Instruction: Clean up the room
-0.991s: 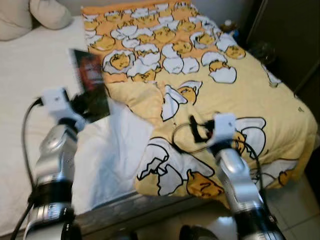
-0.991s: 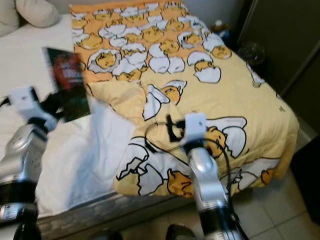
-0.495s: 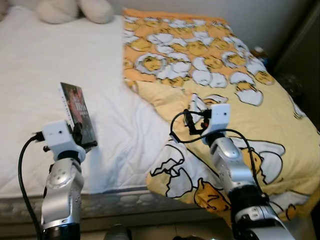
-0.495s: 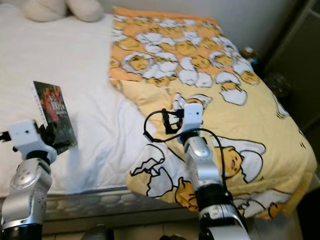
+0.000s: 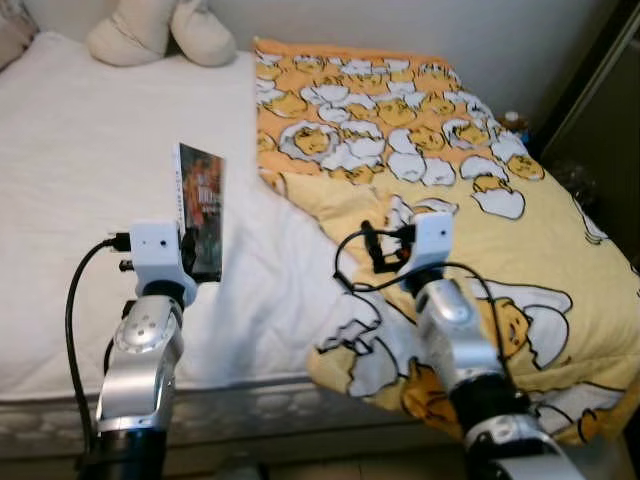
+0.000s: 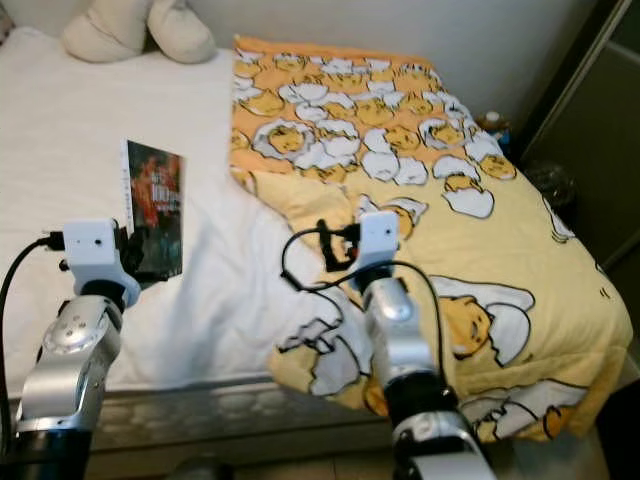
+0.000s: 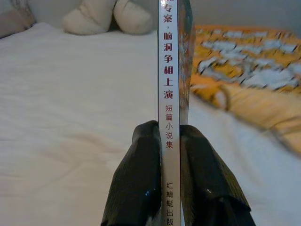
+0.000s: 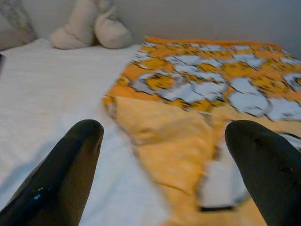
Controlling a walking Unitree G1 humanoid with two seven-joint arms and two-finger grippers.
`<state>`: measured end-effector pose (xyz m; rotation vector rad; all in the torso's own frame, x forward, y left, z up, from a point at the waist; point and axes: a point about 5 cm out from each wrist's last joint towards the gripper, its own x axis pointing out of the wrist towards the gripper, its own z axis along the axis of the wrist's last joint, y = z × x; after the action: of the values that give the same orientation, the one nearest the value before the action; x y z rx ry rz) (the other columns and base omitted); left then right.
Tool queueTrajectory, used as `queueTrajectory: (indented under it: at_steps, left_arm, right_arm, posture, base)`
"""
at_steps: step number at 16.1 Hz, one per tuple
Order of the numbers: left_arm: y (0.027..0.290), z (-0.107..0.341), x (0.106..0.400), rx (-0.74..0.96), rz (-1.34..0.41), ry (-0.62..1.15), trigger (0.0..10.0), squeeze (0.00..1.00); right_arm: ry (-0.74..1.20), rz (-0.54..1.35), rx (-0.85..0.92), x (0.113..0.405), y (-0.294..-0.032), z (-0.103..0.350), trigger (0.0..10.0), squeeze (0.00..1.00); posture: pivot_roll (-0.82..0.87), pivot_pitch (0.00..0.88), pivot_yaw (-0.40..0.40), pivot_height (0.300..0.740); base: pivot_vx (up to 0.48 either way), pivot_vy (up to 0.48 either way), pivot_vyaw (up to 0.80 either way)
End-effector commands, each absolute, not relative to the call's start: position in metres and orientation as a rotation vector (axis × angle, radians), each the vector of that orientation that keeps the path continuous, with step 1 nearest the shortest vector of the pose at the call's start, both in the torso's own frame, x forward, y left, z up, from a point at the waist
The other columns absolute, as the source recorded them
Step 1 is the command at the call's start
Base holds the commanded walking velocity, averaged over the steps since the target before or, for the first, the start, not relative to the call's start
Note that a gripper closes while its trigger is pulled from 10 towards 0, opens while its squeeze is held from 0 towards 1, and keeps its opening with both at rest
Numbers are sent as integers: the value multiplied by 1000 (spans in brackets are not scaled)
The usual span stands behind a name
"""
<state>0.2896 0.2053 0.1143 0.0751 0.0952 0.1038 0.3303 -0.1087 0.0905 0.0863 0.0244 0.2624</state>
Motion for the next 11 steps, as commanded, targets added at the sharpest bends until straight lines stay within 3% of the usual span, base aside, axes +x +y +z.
queueTrajectory:
  at_steps: [1,6,11]
  left_arm:
    - [200,115,293,108,60,95,10000,0]
    - [197,100,288,87,44,169,10000,0]
    - [182,99,294,35,24,133,10000,0]
  right_arm:
    - [28,225,110,327,-117,84,10000,0]
    - [50,192,110,323,-120,75,10000,0]
    - [50,221,114,327,-114,76,10000,0]
  posture:
    - [74,0,-39,740]
    - [56,0,9,740]
    - [67,0,-31,740]
  base:
    - [0,480,0]
    - [0,480,0]
    - [0,480,0]
